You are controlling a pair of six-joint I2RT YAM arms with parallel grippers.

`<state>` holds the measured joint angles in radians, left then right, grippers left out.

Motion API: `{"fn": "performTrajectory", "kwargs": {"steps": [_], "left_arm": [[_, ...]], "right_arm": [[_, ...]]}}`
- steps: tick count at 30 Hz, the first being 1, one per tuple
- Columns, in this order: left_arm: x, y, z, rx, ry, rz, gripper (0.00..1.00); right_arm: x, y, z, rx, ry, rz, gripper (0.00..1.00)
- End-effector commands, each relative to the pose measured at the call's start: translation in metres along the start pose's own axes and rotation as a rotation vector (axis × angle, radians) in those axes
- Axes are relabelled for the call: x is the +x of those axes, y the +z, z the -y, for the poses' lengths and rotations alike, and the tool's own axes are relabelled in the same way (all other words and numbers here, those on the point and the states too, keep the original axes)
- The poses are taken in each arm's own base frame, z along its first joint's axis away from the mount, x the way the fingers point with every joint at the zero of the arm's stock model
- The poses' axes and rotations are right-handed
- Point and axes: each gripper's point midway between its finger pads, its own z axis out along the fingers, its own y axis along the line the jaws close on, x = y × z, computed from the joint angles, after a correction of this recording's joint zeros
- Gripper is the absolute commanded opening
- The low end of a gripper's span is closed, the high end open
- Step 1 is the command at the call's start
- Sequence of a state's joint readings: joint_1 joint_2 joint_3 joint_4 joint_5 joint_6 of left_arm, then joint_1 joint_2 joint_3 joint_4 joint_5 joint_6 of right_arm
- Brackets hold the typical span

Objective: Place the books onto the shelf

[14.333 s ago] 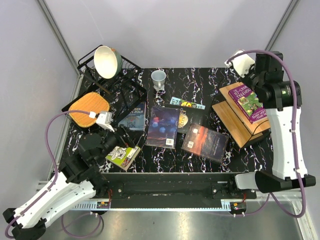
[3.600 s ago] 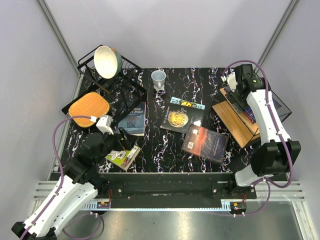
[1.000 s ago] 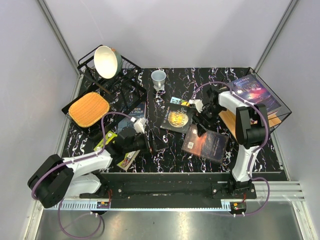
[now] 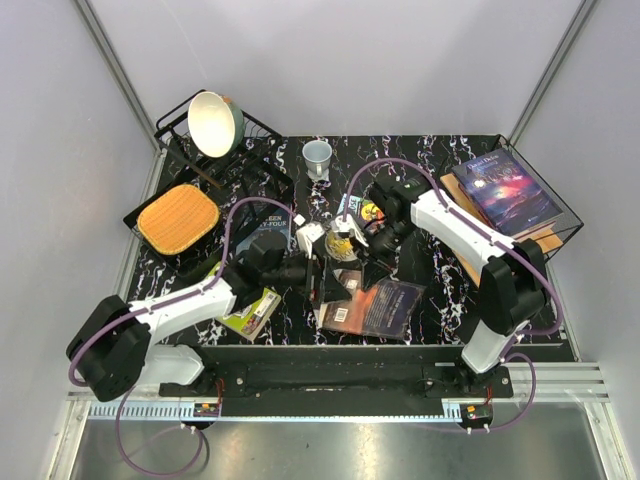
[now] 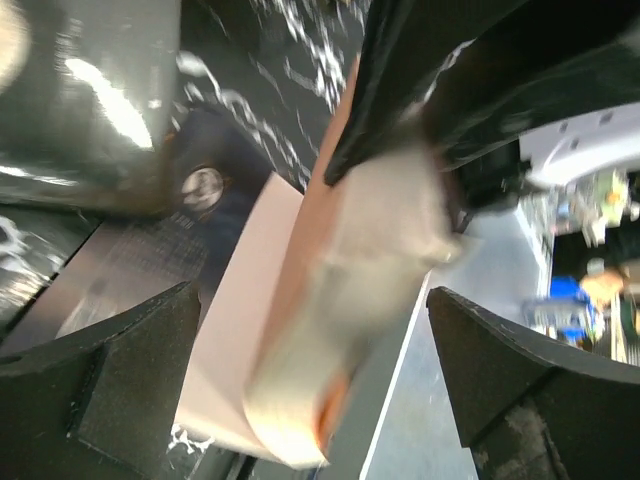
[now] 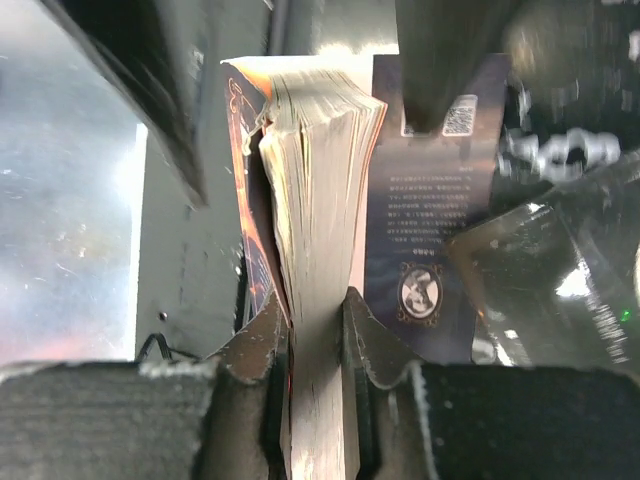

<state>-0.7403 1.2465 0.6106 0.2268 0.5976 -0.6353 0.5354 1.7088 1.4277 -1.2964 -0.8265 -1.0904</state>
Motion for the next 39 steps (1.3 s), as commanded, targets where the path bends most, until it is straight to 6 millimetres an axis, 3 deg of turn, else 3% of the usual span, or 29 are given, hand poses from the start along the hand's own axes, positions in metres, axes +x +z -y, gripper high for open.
{"fn": "performTrajectory", "kwargs": {"steps": [1, 3, 5, 7, 8, 9, 11, 13, 16, 17, 18, 21, 23, 26, 29, 32, 33, 37, 39], "left_arm": [[0.009, 0.003, 0.027, 0.107, 0.094, -0.063, 0.98], [0.014, 0.002, 0.027, 0.107, 0.091, -0.072, 0.93], [0.015, 0.001, 0.031, 0.127, 0.086, -0.073, 0.71], [0.012, -0.001, 0.038, 0.149, 0.070, -0.057, 0.42], [0.008, -0.004, 0.042, 0.155, 0.070, -0.037, 0.08], [0.006, -0.007, 0.044, 0.151, 0.065, -0.023, 0.00], [0.000, -0.012, 0.049, 0.146, 0.052, 0.012, 0.00], [-0.009, -0.019, 0.051, 0.116, 0.033, 0.061, 0.00], [-0.021, -0.031, 0.052, 0.089, -0.050, 0.127, 0.00], [-0.023, -0.034, 0.050, 0.084, -0.089, 0.146, 0.00], [-0.029, -0.042, 0.049, 0.091, -0.172, 0.190, 0.00], [-0.046, -0.054, 0.041, 0.095, -0.359, 0.302, 0.00], [-0.063, -0.062, 0.042, 0.107, -0.430, 0.386, 0.00], [-0.086, -0.066, 0.043, 0.075, -0.614, 0.448, 0.00], [-0.097, -0.061, 0.037, -0.002, -0.817, 0.438, 0.00], [-0.108, -0.056, 0.042, 0.043, -0.932, 0.440, 0.00], [-0.111, -0.056, 0.045, 0.079, -0.992, 0.449, 0.00], [-0.116, -0.054, 0.046, 0.134, -1.075, 0.475, 0.00], [-0.118, -0.050, 0.054, 0.190, -1.103, 0.464, 0.00]], "right_arm": [[-0.045, -0.011, -0.041, -0.148, -0.030, 0.160, 0.00], [-0.048, -0.009, -0.043, -0.157, -0.053, 0.162, 0.00], [-0.048, -0.008, -0.042, -0.157, -0.054, 0.160, 0.00], [-0.047, -0.008, -0.041, -0.150, -0.050, 0.148, 0.00], [-0.046, -0.008, -0.041, -0.143, -0.039, 0.141, 0.00], [-0.045, -0.009, -0.038, -0.117, -0.051, 0.131, 0.00], [-0.043, -0.011, -0.036, -0.085, -0.040, 0.120, 0.01], [-0.044, -0.015, -0.033, -0.041, -0.052, 0.110, 0.08], [-0.046, -0.030, -0.020, 0.085, -0.039, 0.067, 0.46], [-0.053, -0.040, -0.017, 0.142, -0.036, 0.067, 0.57], [-0.058, -0.054, -0.012, 0.237, -0.075, 0.059, 0.74], [-0.079, -0.084, -0.019, 0.371, -0.169, 0.105, 1.00], [-0.084, -0.089, -0.024, 0.373, -0.168, 0.112, 1.00], [-0.074, -0.068, -0.034, 0.300, -0.187, 0.089, 1.00], [-0.067, -0.066, -0.027, 0.381, -0.231, 0.004, 1.00], [-0.071, -0.073, -0.021, 0.450, -0.284, 0.015, 1.00], [-0.085, -0.081, -0.021, 0.511, -0.353, 0.063, 1.00], [-0.077, -0.066, -0.005, 0.598, -0.292, 0.072, 1.00], [-0.081, -0.069, 0.011, 0.688, -0.317, 0.084, 1.00]]}}
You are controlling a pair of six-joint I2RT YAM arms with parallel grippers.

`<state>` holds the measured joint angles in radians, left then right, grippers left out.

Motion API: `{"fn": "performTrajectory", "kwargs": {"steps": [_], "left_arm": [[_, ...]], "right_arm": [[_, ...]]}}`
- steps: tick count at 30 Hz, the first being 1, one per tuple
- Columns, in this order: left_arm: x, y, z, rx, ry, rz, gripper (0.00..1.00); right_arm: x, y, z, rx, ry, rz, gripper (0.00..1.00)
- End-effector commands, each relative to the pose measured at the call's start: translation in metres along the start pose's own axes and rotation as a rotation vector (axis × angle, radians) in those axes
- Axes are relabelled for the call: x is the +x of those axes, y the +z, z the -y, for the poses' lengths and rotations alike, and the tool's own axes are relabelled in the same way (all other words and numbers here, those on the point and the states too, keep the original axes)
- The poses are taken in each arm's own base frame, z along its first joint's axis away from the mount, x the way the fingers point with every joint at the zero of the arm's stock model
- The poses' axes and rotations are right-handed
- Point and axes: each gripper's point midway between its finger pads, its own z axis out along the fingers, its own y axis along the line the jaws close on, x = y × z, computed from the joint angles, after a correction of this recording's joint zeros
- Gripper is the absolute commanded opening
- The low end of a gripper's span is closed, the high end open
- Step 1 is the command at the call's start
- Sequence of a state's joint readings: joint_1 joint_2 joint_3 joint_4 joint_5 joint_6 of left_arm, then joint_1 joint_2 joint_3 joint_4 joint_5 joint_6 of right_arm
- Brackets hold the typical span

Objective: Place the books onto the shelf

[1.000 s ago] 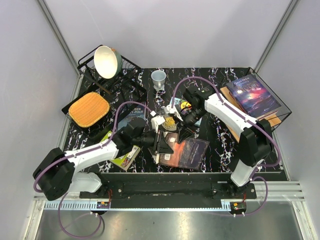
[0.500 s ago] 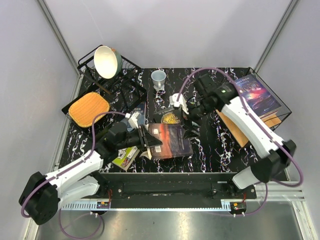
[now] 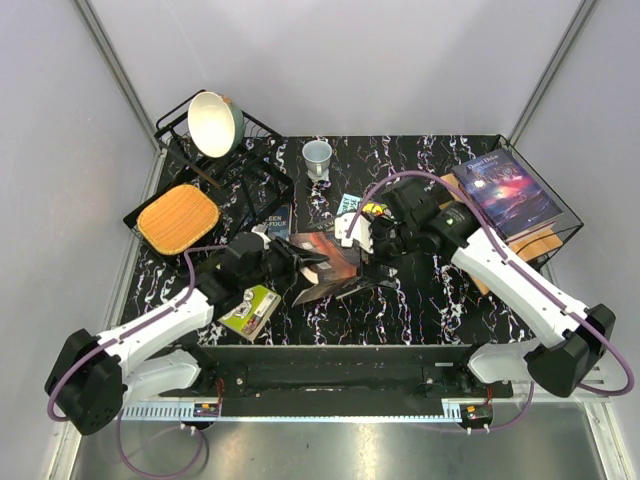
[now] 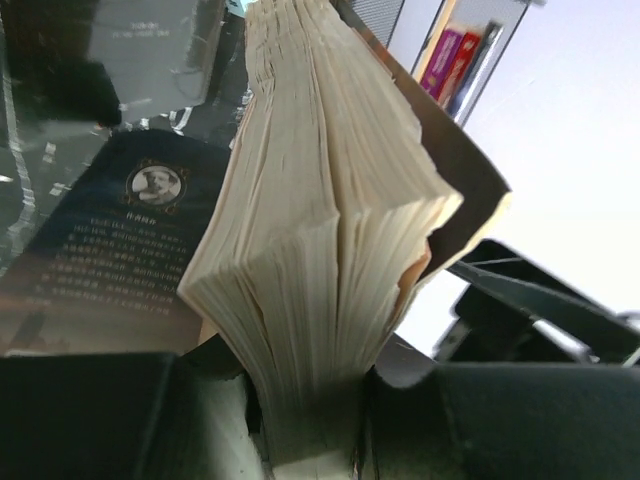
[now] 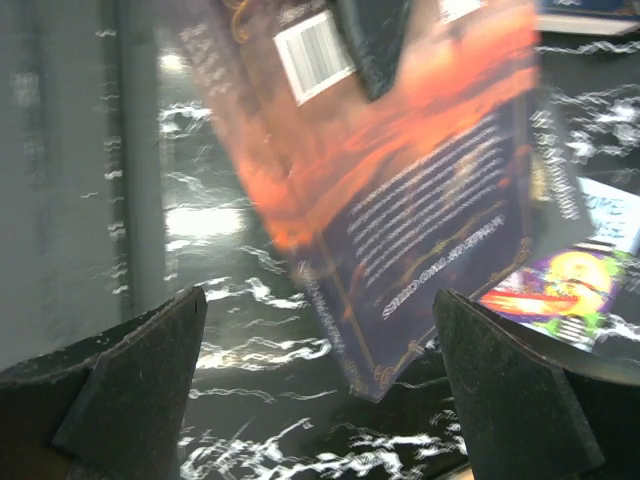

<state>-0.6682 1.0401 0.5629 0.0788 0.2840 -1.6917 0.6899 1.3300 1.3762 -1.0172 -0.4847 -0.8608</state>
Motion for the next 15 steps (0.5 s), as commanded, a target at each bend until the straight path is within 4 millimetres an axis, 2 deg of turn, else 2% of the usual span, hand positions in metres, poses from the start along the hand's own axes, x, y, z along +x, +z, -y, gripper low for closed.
{"fn": "performTrajectory", "kwargs": {"steps": [1, 3, 6, 8, 11, 12, 13, 14, 15], "left_arm": [[0.024, -0.014, 0.085, 0.305, -0.115, -0.094, 0.00], [0.034, -0.012, 0.090, 0.320, -0.132, -0.123, 0.00], [0.038, -0.015, 0.099, 0.351, -0.157, -0.131, 0.00], [0.040, -0.018, 0.105, 0.376, -0.167, -0.140, 0.00], [0.043, -0.026, 0.113, 0.407, -0.152, -0.147, 0.00], [0.044, -0.030, 0.116, 0.426, -0.135, -0.146, 0.13], [0.045, -0.040, 0.123, 0.467, -0.103, -0.142, 0.31], [0.046, -0.047, 0.127, 0.500, -0.010, -0.119, 0.47], [0.045, -0.055, 0.132, 0.531, 0.055, -0.099, 0.65]], "right_arm": [[-0.010, 0.009, 0.035, 0.212, -0.036, 0.042, 1.00], [-0.013, 0.015, 0.035, 0.212, -0.031, 0.064, 1.00], [-0.015, 0.024, 0.030, 0.193, -0.031, 0.073, 1.00], [-0.013, 0.023, 0.037, 0.232, -0.019, 0.061, 0.90], [-0.015, 0.005, 0.045, 0.282, -0.022, 0.031, 0.34], [-0.026, -0.009, 0.048, 0.297, -0.038, 0.044, 0.13], [-0.028, -0.019, 0.047, 0.279, -0.097, 0.025, 0.03], [-0.014, -0.026, 0.032, 0.200, -0.088, -0.021, 0.00], [-0.024, -0.044, 0.036, 0.217, -0.116, -0.006, 0.00]]}}
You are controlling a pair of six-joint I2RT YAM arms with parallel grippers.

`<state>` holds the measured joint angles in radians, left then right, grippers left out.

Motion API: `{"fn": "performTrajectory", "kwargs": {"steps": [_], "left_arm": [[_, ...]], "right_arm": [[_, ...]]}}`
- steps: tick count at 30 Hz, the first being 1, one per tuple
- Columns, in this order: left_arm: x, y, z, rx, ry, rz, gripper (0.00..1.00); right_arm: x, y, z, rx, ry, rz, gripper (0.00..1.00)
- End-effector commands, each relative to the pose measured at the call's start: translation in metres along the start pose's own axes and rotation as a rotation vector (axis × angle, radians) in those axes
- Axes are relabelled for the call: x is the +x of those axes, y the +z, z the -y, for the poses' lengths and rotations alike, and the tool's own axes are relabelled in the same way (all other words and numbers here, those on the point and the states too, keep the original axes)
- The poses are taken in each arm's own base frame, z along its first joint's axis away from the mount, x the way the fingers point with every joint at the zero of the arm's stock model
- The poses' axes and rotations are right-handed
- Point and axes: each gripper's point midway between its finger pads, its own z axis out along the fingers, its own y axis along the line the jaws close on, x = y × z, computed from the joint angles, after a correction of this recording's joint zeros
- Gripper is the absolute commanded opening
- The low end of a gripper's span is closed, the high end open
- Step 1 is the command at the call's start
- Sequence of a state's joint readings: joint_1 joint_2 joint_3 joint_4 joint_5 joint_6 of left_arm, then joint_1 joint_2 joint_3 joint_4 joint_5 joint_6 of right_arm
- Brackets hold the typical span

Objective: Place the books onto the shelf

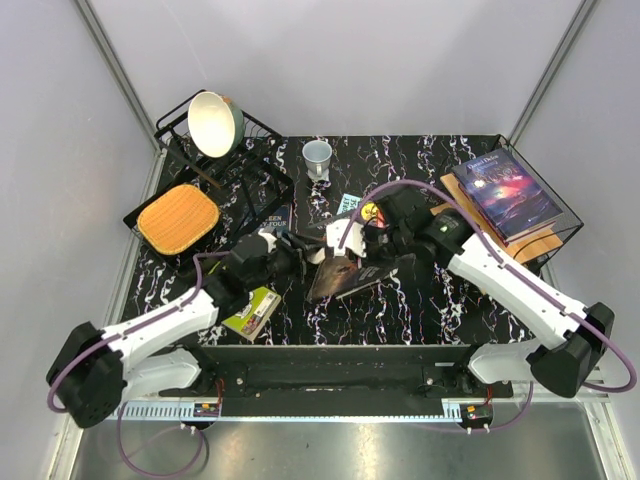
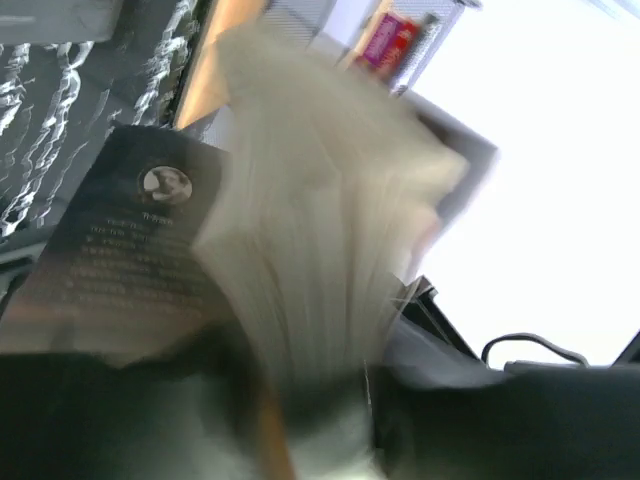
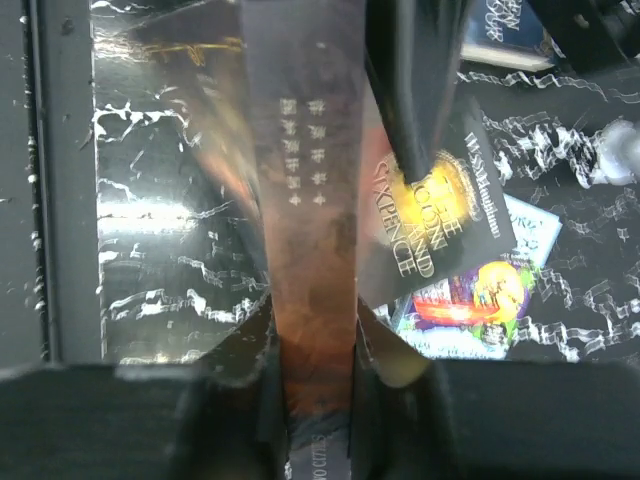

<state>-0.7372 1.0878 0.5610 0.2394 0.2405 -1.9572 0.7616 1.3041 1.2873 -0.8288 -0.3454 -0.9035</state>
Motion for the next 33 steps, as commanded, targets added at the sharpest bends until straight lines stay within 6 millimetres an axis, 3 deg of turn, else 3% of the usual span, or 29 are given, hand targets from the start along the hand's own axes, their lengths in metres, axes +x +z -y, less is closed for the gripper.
{"fn": "performTrajectory", "kwargs": {"steps": [1, 2, 3, 5, 6, 8, 9, 11, 12, 13, 19, 24, 28, 33], "left_arm": [[0.047, -0.059, 0.105, 0.446, 0.336, -0.083, 0.91], [0.053, -0.077, 0.112, 0.499, 0.489, -0.058, 0.96], [0.053, -0.086, 0.113, 0.506, 0.581, -0.043, 0.99], [0.044, -0.110, 0.111, 0.461, 0.828, 0.079, 0.99], [0.032, -0.119, 0.113, 0.426, 0.898, 0.179, 0.99], [0.015, -0.144, 0.102, 0.288, 1.063, 0.300, 0.99], [0.002, -0.153, 0.103, 0.249, 1.091, 0.388, 0.99], [-0.012, -0.166, 0.089, 0.155, 1.174, 0.444, 0.99], [-0.017, -0.176, 0.088, 0.148, 1.185, 0.489, 0.99], [-0.023, -0.178, 0.079, 0.114, 1.195, 0.497, 0.99], [-0.034, -0.174, 0.053, 0.070, 1.229, 0.486, 0.99], [-0.038, -0.169, 0.042, 0.045, 1.257, 0.468, 0.99], [-0.041, -0.167, 0.036, 0.035, 1.272, 0.460, 0.99], [-0.042, -0.167, 0.029, 0.036, 1.280, 0.457, 0.99]], "right_arm": [[-0.014, -0.067, 0.029, 0.085, -0.002, -0.012, 0.00], [-0.011, -0.078, 0.027, 0.078, 0.004, -0.028, 0.00], [-0.015, -0.098, 0.041, 0.131, -0.008, -0.022, 0.00], [-0.011, -0.119, 0.056, 0.202, -0.004, -0.062, 0.00], [-0.016, -0.143, 0.072, 0.276, 0.000, -0.065, 0.00], [-0.004, -0.157, 0.091, 0.338, 0.065, -0.144, 0.00], [-0.015, -0.181, 0.105, 0.421, 0.073, -0.130, 0.00], [0.001, -0.198, 0.123, 0.500, 0.159, -0.215, 0.00], [-0.005, -0.218, 0.133, 0.576, 0.178, -0.213, 0.00], [0.012, -0.227, 0.143, 0.630, 0.219, -0.301, 0.00], [0.054, -0.289, 0.173, 0.903, 0.359, -0.507, 0.00], [0.083, -0.330, 0.179, 1.050, 0.459, -0.610, 0.00], [0.104, -0.341, 0.179, 1.100, 0.493, -0.709, 0.00], [0.134, -0.333, 0.178, 1.095, 0.488, -0.842, 0.00]]}}
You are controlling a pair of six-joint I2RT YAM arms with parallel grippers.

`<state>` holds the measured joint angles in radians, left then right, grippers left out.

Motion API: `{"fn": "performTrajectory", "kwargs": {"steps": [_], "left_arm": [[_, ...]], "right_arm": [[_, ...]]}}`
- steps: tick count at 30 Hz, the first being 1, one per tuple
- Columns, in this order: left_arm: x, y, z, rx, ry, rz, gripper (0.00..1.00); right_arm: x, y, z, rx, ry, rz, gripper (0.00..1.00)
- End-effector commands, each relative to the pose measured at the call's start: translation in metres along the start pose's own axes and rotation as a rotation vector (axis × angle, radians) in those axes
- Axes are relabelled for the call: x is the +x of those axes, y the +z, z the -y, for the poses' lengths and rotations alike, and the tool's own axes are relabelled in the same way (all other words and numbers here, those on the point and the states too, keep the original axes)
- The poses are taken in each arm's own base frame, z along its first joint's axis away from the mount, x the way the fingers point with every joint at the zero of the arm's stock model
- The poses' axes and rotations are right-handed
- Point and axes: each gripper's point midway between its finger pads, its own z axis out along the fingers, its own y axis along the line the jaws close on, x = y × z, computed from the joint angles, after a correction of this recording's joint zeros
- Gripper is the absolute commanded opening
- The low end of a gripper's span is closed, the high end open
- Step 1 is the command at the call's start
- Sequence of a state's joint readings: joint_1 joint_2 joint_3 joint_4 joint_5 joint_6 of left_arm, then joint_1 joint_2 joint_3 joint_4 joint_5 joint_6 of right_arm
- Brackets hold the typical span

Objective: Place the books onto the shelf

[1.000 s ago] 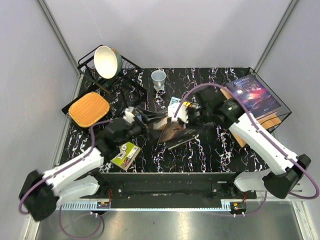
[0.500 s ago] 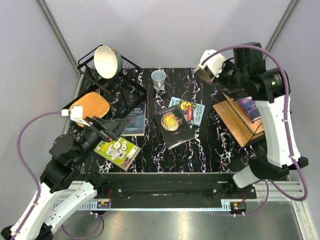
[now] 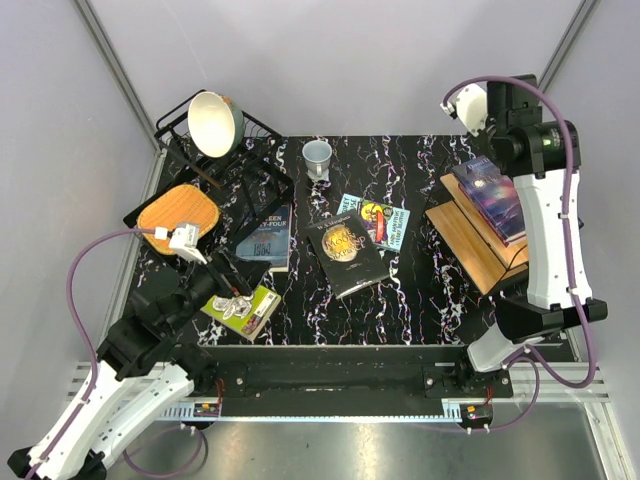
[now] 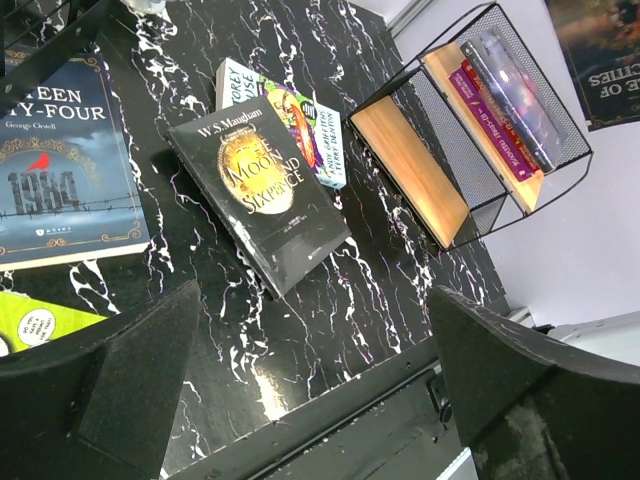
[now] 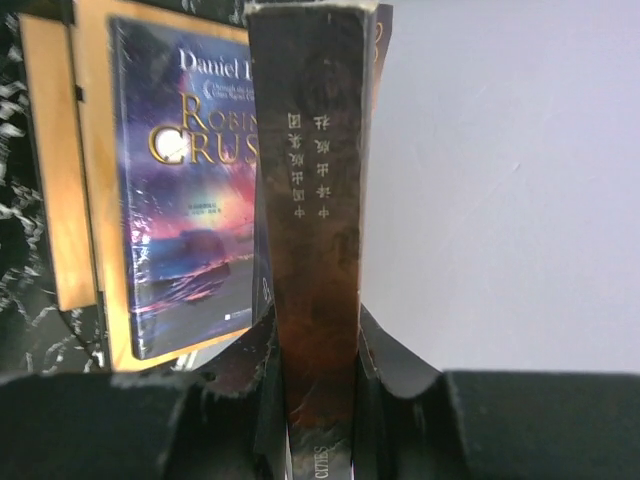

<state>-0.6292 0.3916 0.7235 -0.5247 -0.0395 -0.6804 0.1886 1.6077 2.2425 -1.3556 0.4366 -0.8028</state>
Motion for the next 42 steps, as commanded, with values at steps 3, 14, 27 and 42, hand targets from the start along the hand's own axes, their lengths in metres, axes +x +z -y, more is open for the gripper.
{"fn": "performTrajectory", "kwargs": {"steps": [3, 14, 27, 42], "left_arm": [[-0.005, -0.002, -0.001, 0.017, 0.032, 0.048, 0.99], [-0.001, 0.000, -0.005, 0.015, 0.021, 0.048, 0.99], [0.000, 0.006, -0.003, 0.019, 0.017, 0.035, 0.99], [0.001, 0.007, -0.002, 0.020, 0.016, 0.031, 0.99]], "right_arm": [[0.014, 0.007, 0.033, 0.209, 0.022, -0.059, 0.00], [0.034, 0.044, -0.002, 0.121, -0.033, -0.128, 0.19], [0.041, 0.075, -0.043, -0.021, -0.023, -0.138, 0.55], [0.048, 0.093, -0.059, -0.155, 0.049, -0.142, 0.84]]}}
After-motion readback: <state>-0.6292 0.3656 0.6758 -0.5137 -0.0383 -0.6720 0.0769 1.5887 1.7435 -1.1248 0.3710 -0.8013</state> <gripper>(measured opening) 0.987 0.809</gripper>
